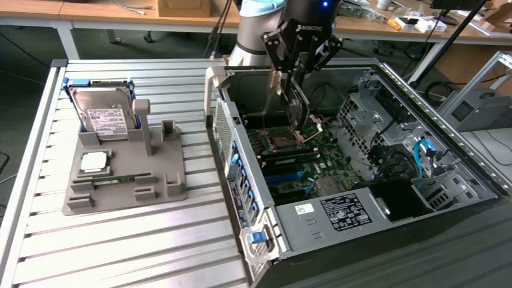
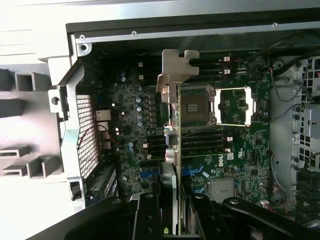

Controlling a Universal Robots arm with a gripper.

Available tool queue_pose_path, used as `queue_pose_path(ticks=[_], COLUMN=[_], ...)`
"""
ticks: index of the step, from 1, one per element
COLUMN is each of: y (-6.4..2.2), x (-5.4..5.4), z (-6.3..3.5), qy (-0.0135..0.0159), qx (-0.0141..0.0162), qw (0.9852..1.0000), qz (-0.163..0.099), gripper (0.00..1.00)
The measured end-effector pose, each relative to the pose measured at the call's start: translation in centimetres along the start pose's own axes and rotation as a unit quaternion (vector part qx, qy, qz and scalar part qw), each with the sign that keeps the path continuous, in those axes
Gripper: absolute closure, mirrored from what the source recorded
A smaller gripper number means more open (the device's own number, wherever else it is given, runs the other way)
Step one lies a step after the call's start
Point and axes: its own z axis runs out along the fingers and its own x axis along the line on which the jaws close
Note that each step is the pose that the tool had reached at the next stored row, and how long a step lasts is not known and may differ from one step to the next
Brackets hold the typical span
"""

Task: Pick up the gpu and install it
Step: 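Pick up the gpu and move the gpu toward the slot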

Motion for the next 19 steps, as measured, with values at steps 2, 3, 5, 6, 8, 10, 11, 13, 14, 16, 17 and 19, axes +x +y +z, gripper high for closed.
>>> queue_pose_path(ticks=[2, 3, 5, 6, 8, 10, 11, 13, 14, 16, 17, 19], y=[0.01, 0.02, 0.02, 0.03, 0.04, 0.06, 0.06, 0.08, 0.09, 0.10, 0.11, 0.12], x=[-0.08, -0.11, -0.18, -0.21, -0.32, -0.47, -0.51, -0.64, -0.69, -0.79, -0.84, -0.99], z=[0.05, 0.07, 0.11, 0.13, 0.20, 0.30, 0.33, 0.43, 0.46, 0.53, 0.56, 0.65], qy=[0.0000, 0.0000, -0.0001, 0.0000, -0.0001, -0.0001, -0.0001, -0.0002, -0.0002, -0.0002, -0.0002, -0.0002], qx=[0.0003, 0.0004, 0.0007, 0.0009, 0.0013, 0.0018, 0.0019, 0.0023, 0.0024, 0.0027, 0.0028, 0.0030], qw=[1.0000, 1.0000, 1.0000, 1.0000, 1.0000, 1.0000, 1.0000, 1.0000, 1.0000, 1.0000, 1.0000, 1.0000], qz=[0.000, 0.000, 0.000, 0.000, 0.000, 0.000, 0.000, 0.000, 0.000, 0.000, 0.000, 0.000], gripper=[0.73, 0.73, 0.73, 0.73, 0.73, 0.73, 0.73, 0.73, 0.73, 0.73, 0.73, 0.73])
